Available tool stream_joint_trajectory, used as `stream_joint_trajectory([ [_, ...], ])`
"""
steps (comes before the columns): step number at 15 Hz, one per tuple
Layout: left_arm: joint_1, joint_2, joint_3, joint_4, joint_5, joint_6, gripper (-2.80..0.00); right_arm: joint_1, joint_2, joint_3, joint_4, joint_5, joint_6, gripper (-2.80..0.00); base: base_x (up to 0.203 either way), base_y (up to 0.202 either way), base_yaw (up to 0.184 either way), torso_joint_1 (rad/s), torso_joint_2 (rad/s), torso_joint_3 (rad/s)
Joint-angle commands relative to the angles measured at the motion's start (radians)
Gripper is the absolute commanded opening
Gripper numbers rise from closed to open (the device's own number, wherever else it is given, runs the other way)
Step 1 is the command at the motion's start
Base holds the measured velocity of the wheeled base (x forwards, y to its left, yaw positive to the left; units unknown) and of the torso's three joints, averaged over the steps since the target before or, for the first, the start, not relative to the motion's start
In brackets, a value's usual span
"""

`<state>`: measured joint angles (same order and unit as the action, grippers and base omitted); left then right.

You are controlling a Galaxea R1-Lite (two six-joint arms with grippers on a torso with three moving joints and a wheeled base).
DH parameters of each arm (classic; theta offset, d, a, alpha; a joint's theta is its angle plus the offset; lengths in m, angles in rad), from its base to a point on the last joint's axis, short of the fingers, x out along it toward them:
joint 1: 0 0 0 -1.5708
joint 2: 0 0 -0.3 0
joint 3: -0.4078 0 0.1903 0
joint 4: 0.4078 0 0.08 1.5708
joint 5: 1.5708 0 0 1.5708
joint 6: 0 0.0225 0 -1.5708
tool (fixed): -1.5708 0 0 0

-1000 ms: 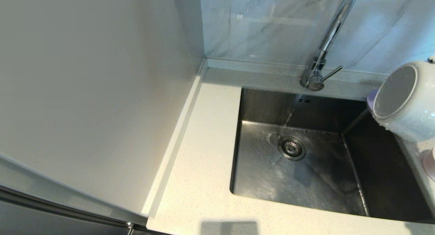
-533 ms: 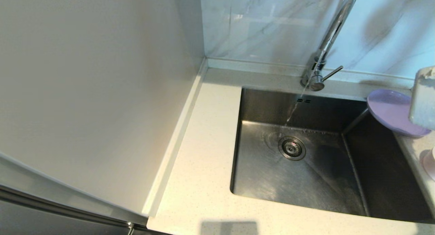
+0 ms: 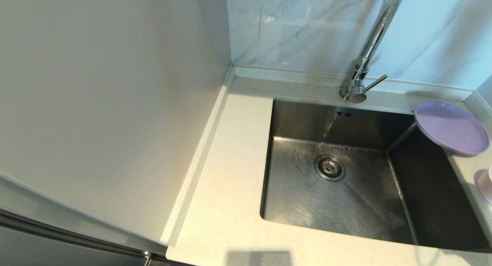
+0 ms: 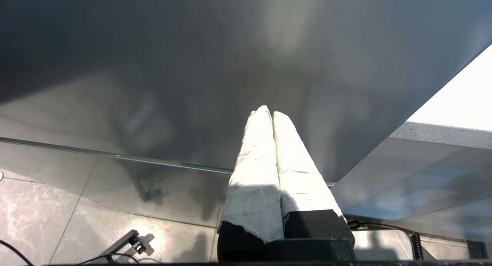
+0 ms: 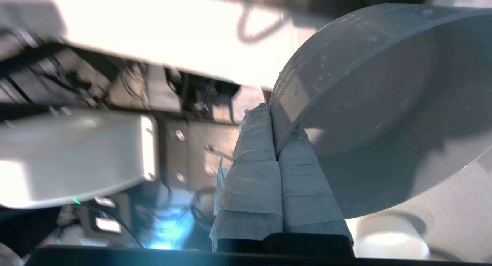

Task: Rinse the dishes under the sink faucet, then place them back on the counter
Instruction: Place the bowl on the table

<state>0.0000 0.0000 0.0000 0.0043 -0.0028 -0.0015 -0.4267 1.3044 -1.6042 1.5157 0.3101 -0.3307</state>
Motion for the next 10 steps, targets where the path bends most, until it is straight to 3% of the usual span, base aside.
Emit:
stream_joint_trajectory([
  [1,0.000,0.000,0.000,0.000,0.000,0.000,-2.80,-0.031,-0.060,0.140,0.013,-0.024,-0.041,-2.80,0.000,0.000,0.000,0.000,0.00,0.000],
  [5,0.000,0.000,0.000,0.000,0.000,0.000,-2.80,-0.087,-0.035,0.320,-0.026,-0.078,-0.019,-2.80,0.000,0.000,0.000,0.000,0.00,0.000],
  [10,0.000,0.000,0.000,0.000,0.000,0.000,-2.80,-0.171,-0.075,0.643,-0.307,-0.172,-0.022,-2.80,0.000,0.000,0.000,0.000,0.00,0.000],
])
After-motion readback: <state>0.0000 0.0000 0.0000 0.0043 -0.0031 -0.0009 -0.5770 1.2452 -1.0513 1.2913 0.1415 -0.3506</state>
